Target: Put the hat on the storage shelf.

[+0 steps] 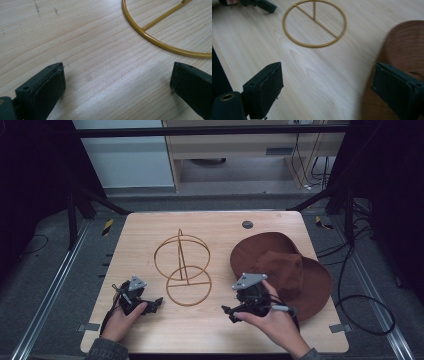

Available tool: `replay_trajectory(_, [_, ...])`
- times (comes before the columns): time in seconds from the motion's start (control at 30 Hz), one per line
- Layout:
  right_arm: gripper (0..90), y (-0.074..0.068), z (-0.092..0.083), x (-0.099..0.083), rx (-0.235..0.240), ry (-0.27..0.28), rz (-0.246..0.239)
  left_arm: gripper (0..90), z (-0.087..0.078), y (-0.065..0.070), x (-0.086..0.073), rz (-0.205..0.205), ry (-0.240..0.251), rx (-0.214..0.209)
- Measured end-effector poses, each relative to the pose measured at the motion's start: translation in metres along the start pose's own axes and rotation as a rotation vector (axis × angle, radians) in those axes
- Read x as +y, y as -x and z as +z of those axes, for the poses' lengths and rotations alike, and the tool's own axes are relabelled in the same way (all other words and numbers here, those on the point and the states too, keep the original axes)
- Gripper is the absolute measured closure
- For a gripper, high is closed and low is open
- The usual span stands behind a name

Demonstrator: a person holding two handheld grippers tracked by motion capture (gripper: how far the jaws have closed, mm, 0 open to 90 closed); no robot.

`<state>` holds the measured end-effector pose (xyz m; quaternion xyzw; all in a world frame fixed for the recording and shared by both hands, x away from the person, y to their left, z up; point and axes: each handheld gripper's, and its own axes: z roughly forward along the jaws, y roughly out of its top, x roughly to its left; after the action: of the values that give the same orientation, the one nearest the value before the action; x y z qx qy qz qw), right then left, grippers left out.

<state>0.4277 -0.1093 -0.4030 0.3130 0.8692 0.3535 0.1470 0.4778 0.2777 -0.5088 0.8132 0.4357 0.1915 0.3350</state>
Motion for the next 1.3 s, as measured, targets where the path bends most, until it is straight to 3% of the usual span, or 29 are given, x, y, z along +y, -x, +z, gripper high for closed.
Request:
replay_trajectory(0.17, [9.1,0.028,-0.024,0.006,-0.049,-0.01,0.017,0.0,0.0,0.0,0.0,0.0,0.0,0.0])
replay_trajectory(0.33, [8.3,0.057,-0.038,-0.001,-0.074,-0.036,0.029,0.0,0.0,0.0,0.0,0.0,0.0,0.0])
replay_trajectory(0.37, [8.3,0.057,-0.038,-0.001,-0.074,-0.036,0.029,0.0,0.0,0.0,0.0,0.0,0.0,0.0])
replay_trajectory(0.47, [9.2,0.078,-0.048,-0.01,-0.073,-0.059,0.08,0.0,0.0,0.0,0.0,0.0,0.0,0.0])
replay_trajectory(0.53, [9.1,0.083,-0.05,-0.012,-0.06,-0.07,0.101,0.0,0.0,0.0,0.0,0.0,0.0,0.0])
replay_trajectory(0.57, [9.0,0.092,-0.055,-0.016,-0.04,-0.071,0.116,0.0,0.0,0.0,0.0,0.0,0.0,0.0])
replay_trajectory(0.7, [8.5,0.103,-0.064,-0.019,-0.064,-0.085,0.137,0.0,0.0,0.0,0.0,0.0,0.0,0.0])
replay_trajectory(1.0, [11.8,0.127,-0.077,-0.013,-0.099,-0.152,0.116,0.0,0.0,0.0,0.0,0.0,0.0,0.0])
replay_trajectory(1.3, [11.6,0.158,-0.073,-0.002,-0.131,-0.221,0.13,0.0,0.0,0.0,0.0,0.0,0.0,0.0])
